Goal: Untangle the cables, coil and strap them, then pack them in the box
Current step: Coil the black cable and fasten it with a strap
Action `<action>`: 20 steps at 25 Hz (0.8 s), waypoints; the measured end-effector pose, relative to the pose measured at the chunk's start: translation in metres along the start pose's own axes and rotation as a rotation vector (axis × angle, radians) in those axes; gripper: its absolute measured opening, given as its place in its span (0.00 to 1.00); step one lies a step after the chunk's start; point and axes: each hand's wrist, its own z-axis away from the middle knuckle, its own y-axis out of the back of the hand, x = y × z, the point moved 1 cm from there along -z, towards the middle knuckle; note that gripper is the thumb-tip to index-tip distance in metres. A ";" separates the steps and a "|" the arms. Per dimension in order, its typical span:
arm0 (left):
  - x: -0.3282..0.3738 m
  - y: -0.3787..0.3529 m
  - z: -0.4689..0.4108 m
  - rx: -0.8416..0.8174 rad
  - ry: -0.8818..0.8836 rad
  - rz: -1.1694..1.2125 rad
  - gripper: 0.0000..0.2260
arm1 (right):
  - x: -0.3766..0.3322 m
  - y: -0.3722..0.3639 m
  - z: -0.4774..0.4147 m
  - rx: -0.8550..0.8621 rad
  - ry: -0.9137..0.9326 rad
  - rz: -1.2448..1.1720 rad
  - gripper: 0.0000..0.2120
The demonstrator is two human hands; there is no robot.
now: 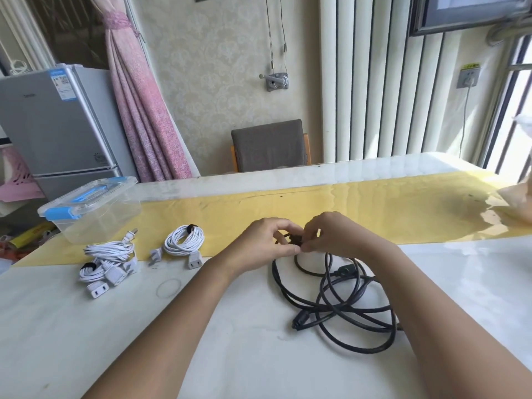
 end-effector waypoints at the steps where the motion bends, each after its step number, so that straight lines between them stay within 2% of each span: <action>1: 0.001 -0.001 -0.003 0.011 -0.016 0.018 0.11 | -0.001 0.004 0.000 0.052 0.031 -0.051 0.03; 4: -0.001 0.006 -0.011 0.088 -0.014 0.085 0.08 | -0.004 0.011 0.001 0.105 0.098 -0.160 0.04; 7: -0.008 0.011 -0.014 0.067 0.002 0.223 0.09 | -0.012 0.012 0.004 0.096 0.115 -0.308 0.02; 9: -0.018 0.015 -0.013 0.112 0.037 0.250 0.09 | -0.015 0.013 0.007 0.099 0.097 -0.334 0.08; 11: -0.037 0.024 -0.013 0.305 0.117 0.165 0.08 | -0.015 0.014 0.011 -0.002 -0.003 -0.129 0.18; 13: -0.059 0.033 -0.011 0.496 0.225 -0.027 0.07 | -0.015 0.011 0.017 -0.229 -0.113 0.176 0.21; 14: -0.068 0.035 -0.010 0.534 0.272 -0.095 0.07 | -0.015 0.009 0.020 -0.329 -0.136 0.283 0.19; 16: -0.080 0.033 -0.010 0.512 0.348 -0.163 0.06 | -0.015 0.007 0.022 -0.408 -0.143 0.340 0.11; 18: -0.083 0.027 -0.010 0.462 0.399 -0.268 0.08 | -0.016 0.006 0.021 -0.378 -0.121 0.325 0.07; 20: -0.071 0.021 -0.010 0.467 0.370 -0.338 0.10 | -0.016 0.007 0.017 -0.248 -0.098 0.243 0.05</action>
